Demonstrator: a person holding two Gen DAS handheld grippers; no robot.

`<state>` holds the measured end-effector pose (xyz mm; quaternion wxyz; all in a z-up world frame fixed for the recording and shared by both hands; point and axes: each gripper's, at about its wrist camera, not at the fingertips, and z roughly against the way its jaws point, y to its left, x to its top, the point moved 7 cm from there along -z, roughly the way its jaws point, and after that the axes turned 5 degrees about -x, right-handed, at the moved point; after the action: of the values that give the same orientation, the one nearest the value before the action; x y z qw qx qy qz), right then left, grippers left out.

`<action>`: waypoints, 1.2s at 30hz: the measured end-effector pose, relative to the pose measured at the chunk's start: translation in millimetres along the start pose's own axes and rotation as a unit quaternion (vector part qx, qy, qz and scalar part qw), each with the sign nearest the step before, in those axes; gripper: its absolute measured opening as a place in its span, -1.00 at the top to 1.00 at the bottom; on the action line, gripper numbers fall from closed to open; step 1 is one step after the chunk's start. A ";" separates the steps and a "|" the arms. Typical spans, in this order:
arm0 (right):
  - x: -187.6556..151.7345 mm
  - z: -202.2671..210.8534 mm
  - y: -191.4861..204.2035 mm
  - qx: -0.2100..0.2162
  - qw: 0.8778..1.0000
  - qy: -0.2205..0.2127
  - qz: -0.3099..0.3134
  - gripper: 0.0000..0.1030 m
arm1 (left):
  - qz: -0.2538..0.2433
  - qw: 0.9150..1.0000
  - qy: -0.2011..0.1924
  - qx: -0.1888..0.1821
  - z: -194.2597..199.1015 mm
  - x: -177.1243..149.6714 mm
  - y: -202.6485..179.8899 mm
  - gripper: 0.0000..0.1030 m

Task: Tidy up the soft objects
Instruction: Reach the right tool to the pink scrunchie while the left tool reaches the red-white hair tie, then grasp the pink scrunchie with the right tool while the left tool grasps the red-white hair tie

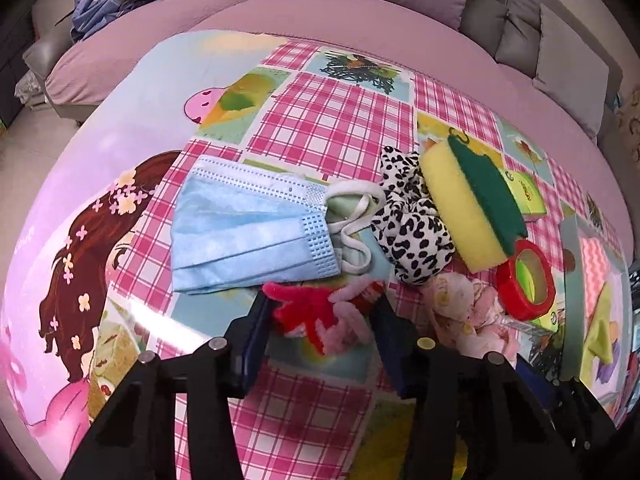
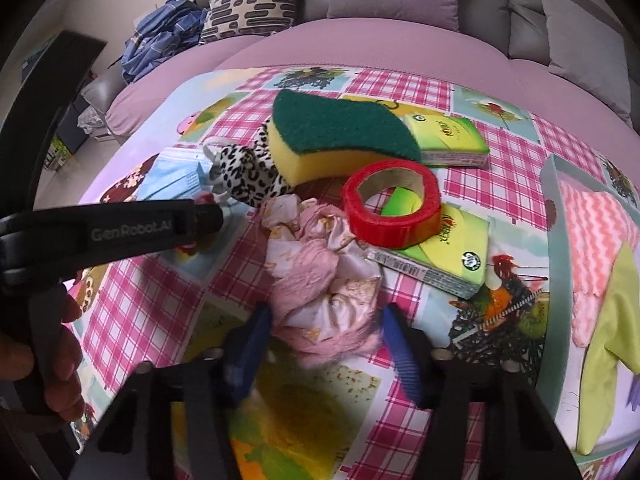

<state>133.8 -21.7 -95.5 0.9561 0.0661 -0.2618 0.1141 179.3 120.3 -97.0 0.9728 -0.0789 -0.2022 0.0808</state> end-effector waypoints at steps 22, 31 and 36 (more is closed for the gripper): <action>1.2 30.9 -7.5 0.028 0.999 -0.029 -0.009 0.73 | -0.034 0.999 -0.023 0.005 32.7 -1.4 -19.5 0.03; 8.9 73.4 -27.9 0.028 0.997 -0.072 -0.031 0.73 | -0.056 0.996 -0.074 0.009 78.9 8.9 -36.2 0.03; 15.6 103.0 -47.9 0.013 0.993 -0.106 -0.047 0.73 | -0.074 0.991 -0.110 0.007 105.3 18.0 -53.1 0.03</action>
<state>109.0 -84.2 -2.7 0.9262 0.1021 -0.3571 0.0645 159.5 84.7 15.1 0.9486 -0.0474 -0.3123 0.0178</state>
